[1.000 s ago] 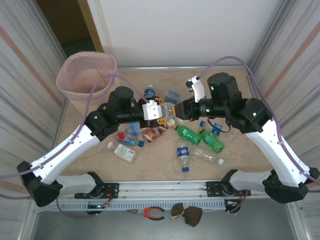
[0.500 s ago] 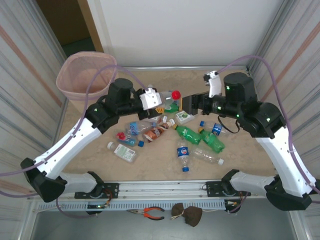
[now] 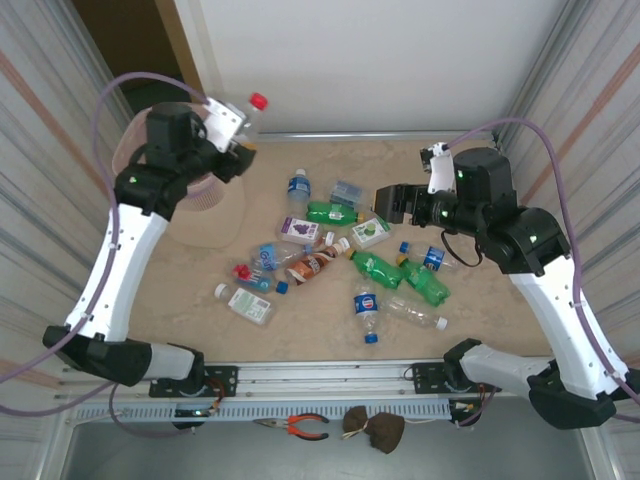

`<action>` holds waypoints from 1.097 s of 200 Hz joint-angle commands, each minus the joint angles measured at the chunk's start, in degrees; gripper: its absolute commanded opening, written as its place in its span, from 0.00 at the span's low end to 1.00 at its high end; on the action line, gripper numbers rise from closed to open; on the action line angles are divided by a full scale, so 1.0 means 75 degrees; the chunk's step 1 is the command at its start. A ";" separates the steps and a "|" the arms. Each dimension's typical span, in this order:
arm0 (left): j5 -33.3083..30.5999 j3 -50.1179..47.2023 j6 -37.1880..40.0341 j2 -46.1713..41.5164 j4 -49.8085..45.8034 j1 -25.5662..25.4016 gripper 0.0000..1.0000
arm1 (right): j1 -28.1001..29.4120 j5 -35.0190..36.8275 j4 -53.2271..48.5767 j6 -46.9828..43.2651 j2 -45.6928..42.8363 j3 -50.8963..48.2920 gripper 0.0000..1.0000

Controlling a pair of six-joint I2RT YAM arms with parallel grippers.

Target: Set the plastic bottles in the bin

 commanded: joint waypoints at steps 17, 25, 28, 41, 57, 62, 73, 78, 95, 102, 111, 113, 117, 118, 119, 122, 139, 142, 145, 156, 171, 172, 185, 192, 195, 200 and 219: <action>-0.0046 0.0912 -0.1049 0.0678 -0.1004 0.1338 0.55 | -0.0040 -0.0229 0.0196 0.0082 0.0094 -0.0060 0.84; -0.0016 0.1050 -0.1119 0.0838 -0.1167 0.1609 0.55 | -0.0039 -0.0261 0.0199 0.0095 0.0109 -0.0065 0.84; -0.0014 0.1092 -0.1136 0.0915 -0.1215 0.1674 0.55 | -0.0041 -0.0255 0.0203 0.0094 0.0120 -0.0076 0.84; 0.0015 0.1297 -0.1150 0.1211 -0.1463 0.2010 0.55 | -0.0035 -0.0287 0.0205 0.0099 0.0134 -0.0080 0.84; -0.0087 0.1440 -0.1116 0.1535 -0.1698 0.2303 0.54 | -0.0042 -0.0297 0.0213 0.0114 0.0116 -0.0126 0.84; -0.0114 0.1446 -0.1105 0.1629 -0.1732 0.2378 0.54 | -0.0041 -0.0293 0.0213 0.0116 0.0107 -0.0148 0.84; -0.0127 0.1405 -0.1104 0.1808 -0.1723 0.2525 0.54 | -0.0038 -0.0279 0.0219 0.0136 0.0104 -0.0183 0.84; -0.0150 0.1403 -0.1128 0.1902 -0.1722 0.2584 0.54 | -0.0041 -0.0280 0.0231 0.0140 0.0097 -0.0195 0.84; -0.0134 0.1348 -0.1137 0.2212 -0.1615 0.2749 0.54 | -0.0039 -0.0306 0.0276 0.0174 0.0104 -0.0255 0.84; -0.0113 0.1311 -0.1087 0.2329 -0.1539 0.2791 0.54 | -0.0041 -0.0325 0.0284 0.0182 0.0115 -0.0271 0.84; -0.0169 0.1275 -0.1038 0.2497 -0.1492 0.2825 0.53 | -0.0041 -0.0328 0.0281 0.0176 0.0128 -0.0279 0.84; -0.0182 0.1274 -0.1025 0.2539 -0.1480 0.2831 0.53 | -0.0041 -0.0333 0.0278 0.0181 0.0134 -0.0280 0.84; -0.0185 0.1263 -0.1010 0.2634 -0.1478 0.2852 0.53 | -0.0041 -0.0334 0.0270 0.0177 0.0129 -0.0289 0.84; -0.0186 0.1263 -0.1004 0.2658 -0.1477 0.2854 0.53 | -0.0041 -0.0322 0.0269 0.0176 0.0128 -0.0285 0.84; -0.0180 0.1263 -0.1001 0.2676 -0.1476 0.2861 0.53 | -0.0041 -0.0317 0.0269 0.0176 0.0128 -0.0288 0.84; -0.0175 0.1271 -0.1004 0.2751 -0.1486 0.2876 0.53 | -0.0035 -0.0322 0.0271 0.0186 0.0129 -0.0290 0.84; -0.0230 0.1291 -0.0965 0.3162 -0.1513 0.2926 0.53 | -0.0041 -0.0266 0.0247 0.0189 0.0083 -0.0378 0.84; -0.0251 0.1281 -0.0969 0.3234 -0.1527 0.2927 0.53 | -0.0041 -0.0255 0.0252 0.0198 0.0066 -0.0400 0.84; -0.0266 0.1275 -0.0974 0.3312 -0.1536 0.2937 0.53 | -0.0041 -0.0253 0.0248 0.0190 0.0069 -0.0414 0.84; -0.0347 0.1265 -0.1021 0.3546 -0.1578 0.2961 0.53 | -0.0051 -0.0220 0.0247 0.0188 0.0051 -0.0472 0.84; -0.0353 0.1222 -0.1064 0.3803 -0.1604 0.2996 0.53 | -0.0065 -0.0162 0.0198 0.0215 0.0041 -0.0546 0.85; -0.0357 0.1219 -0.1060 0.3823 -0.1598 0.2996 0.53 | -0.0071 -0.0166 0.0198 0.0219 0.0037 -0.0548 0.84; -0.0350 0.1193 -0.1101 0.4045 -0.1596 0.3020 0.54 | -0.0087 -0.0135 0.0143 0.0224 0.0035 -0.0631 0.85; -0.0353 0.1197 -0.1129 0.4171 -0.1605 0.3035 0.54 | -0.0100 -0.0131 0.0134 0.0229 0.0034 -0.0686 0.85; -0.0349 0.1193 -0.1148 0.4213 -0.1605 0.3034 0.54 | -0.0116 -0.0124 0.0136 0.0235 0.0034 -0.0700 0.84; -0.0348 0.1186 -0.1172 0.4299 -0.1594 0.3053 0.54 | -0.0123 -0.0123 0.0124 0.0240 0.0030 -0.0746 0.85; -0.0403 0.1169 -0.1249 0.4556 -0.1594 0.3082 0.55 | -0.0169 -0.0134 0.0132 0.0234 0.0017 -0.0859 0.85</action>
